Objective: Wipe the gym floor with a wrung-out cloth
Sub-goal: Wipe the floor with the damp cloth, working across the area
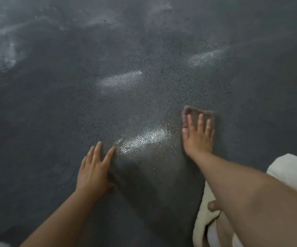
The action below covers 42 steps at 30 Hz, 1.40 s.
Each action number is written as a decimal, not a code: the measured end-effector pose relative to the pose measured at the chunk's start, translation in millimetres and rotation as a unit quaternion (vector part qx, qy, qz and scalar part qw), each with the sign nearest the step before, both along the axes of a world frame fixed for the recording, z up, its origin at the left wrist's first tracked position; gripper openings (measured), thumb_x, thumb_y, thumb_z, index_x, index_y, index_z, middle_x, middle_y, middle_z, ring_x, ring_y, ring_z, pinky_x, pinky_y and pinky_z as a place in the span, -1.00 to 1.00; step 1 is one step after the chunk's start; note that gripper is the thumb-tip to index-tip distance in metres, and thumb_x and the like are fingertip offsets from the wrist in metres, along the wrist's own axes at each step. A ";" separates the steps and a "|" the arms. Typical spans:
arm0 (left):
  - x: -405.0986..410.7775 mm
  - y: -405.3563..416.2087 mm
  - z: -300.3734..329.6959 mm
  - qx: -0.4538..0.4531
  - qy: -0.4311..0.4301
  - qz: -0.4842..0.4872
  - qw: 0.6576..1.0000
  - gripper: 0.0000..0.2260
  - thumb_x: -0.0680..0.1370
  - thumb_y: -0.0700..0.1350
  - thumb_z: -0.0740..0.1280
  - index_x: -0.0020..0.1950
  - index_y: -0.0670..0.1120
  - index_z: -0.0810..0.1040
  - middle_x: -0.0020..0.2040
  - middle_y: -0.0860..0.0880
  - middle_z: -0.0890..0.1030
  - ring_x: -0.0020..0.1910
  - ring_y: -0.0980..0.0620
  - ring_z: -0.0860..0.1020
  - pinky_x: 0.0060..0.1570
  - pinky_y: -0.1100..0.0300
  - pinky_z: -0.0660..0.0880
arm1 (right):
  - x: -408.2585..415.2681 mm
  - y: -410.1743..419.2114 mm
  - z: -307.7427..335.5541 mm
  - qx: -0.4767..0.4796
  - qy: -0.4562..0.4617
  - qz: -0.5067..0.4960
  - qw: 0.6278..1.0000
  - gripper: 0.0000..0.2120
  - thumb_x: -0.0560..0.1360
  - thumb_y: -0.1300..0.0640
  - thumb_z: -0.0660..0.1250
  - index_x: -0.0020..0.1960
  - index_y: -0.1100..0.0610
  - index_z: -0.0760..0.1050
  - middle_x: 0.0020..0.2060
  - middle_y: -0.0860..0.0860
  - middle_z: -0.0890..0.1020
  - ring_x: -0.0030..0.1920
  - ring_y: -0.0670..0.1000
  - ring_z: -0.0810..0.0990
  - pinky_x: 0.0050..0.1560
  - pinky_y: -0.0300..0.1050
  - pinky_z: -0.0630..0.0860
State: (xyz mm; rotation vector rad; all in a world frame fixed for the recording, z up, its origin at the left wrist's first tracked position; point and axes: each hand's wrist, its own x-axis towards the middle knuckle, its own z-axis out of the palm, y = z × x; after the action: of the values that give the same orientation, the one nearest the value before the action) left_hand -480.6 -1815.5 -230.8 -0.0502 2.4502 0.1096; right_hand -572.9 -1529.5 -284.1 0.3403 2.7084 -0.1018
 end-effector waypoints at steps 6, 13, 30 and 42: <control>30.8 -39.9 0.6 -0.045 -0.020 0.069 0.996 0.08 0.33 0.16 0.50 0.52 0.14 -0.27 0.52 -0.18 -0.28 0.52 -0.20 -0.19 0.47 -0.04 0.01 | 5.3 -13.8 4.3 -0.014 0.009 -0.230 0.973 -0.49 0.63 -0.08 -0.07 0.54 -0.11 -0.14 0.54 0.03 -0.18 0.52 0.19 -0.22 0.46 0.24 -0.16; 55.2 -52.0 -7.5 -0.019 0.005 0.176 0.984 0.02 0.33 0.17 0.50 0.53 0.13 -0.17 0.53 -0.14 -0.23 0.52 -0.17 -0.14 0.46 -0.10 0.06 | 46.3 -143.2 1.5 -0.032 0.016 -0.127 0.991 -0.46 0.62 -0.10 -0.03 0.53 -0.18 -0.18 0.53 0.07 -0.22 0.50 0.24 -0.26 0.42 0.31 -0.22; 87.4 -86.0 -8.4 0.019 -0.035 0.164 0.986 0.07 0.36 0.09 0.51 0.53 0.11 -0.26 0.52 -0.09 -0.34 0.52 -0.11 -0.23 0.47 -0.02 0.02 | 14.4 -141.1 -7.6 -0.009 0.054 0.141 0.988 -0.48 0.63 -0.08 -0.04 0.55 -0.09 -0.10 0.55 0.04 -0.13 0.53 0.15 -0.17 0.47 0.19 -0.15; 88.0 -83.5 -14.1 0.005 -0.022 0.183 0.983 0.08 0.35 0.07 0.52 0.53 0.09 -0.27 0.52 -0.08 -0.33 0.52 -0.10 -0.24 0.46 -0.04 0.00 | 56.3 -251.5 -3.0 -0.056 0.029 0.244 0.968 -0.48 0.62 -0.14 -0.07 0.52 -0.21 -0.18 0.54 0.04 -0.22 0.50 0.22 -0.27 0.41 0.31 -0.25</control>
State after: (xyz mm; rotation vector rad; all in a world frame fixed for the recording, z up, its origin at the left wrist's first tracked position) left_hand -392.6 -1899.1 -244.9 -0.4939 2.3700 0.2795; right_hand -516.6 -1781.0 -287.1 -0.3706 2.7419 -0.1210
